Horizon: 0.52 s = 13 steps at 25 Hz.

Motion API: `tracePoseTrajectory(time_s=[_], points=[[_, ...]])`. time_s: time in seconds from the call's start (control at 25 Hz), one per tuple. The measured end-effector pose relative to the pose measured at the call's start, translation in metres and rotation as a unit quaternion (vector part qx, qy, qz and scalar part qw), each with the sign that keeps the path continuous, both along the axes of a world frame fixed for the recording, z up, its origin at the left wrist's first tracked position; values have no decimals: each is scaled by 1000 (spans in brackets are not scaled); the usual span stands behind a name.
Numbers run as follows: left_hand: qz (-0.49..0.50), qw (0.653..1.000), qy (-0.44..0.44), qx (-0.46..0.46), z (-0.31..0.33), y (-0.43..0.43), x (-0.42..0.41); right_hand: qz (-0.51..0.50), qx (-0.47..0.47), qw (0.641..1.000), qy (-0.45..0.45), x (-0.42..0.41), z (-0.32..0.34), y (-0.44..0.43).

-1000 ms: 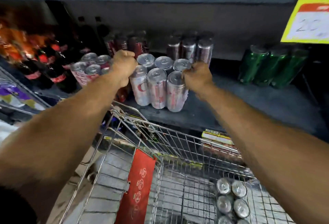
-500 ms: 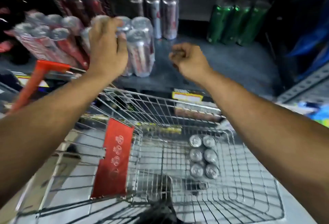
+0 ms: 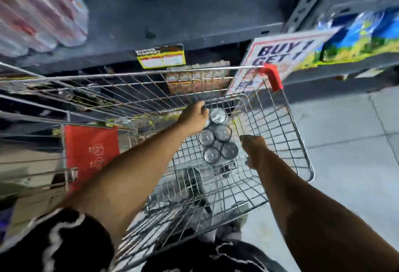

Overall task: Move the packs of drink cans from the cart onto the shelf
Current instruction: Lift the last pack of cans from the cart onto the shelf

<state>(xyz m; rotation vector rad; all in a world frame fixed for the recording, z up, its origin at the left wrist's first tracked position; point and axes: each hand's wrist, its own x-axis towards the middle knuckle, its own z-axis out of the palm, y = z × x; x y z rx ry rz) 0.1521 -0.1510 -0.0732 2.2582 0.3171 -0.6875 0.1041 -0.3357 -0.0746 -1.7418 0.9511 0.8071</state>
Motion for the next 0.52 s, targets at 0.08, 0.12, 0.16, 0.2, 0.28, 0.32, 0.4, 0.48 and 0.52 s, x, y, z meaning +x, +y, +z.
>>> tracePoseTrajectory(time_s=[0.08, 0.12, 0.16, 0.2, 0.28, 0.32, 0.4, 0.48, 0.52], points=[[-48, 999, 21, 13, -21, -15, 17, -106, 112, 985, 79, -16, -12, 5], [-75, 996, 34, 28, -31, -20, 25, -150, 153, 970, 114, -21, -15, 11], [-104, 992, 48, 48, -38, -23, 31, -196, 167, 955, 145, -24, -19, 20], [-131, 988, 60, 65, -44, -23, 36, -249, 166, 940, 161, -23, -21, 29], [-163, 981, 60, 81, -56, -21, 38, -316, 135, 926, 155, -19, -22, 41], [-165, 981, 55, 84, -59, -21, 38, -330, 134, 925, 135, -18, -23, 43], [-141, 984, 54, 91, -57, -18, 37, -304, 135, 940, 78, -18, -30, 41], [-91, 991, 65, 80, -53, -5, 31, -248, 86, 964, 46, -21, -35, 33], [-51, 994, 87, 51, -51, 4, 23, -213, 33, 976, 42, -18, -32, 27]])
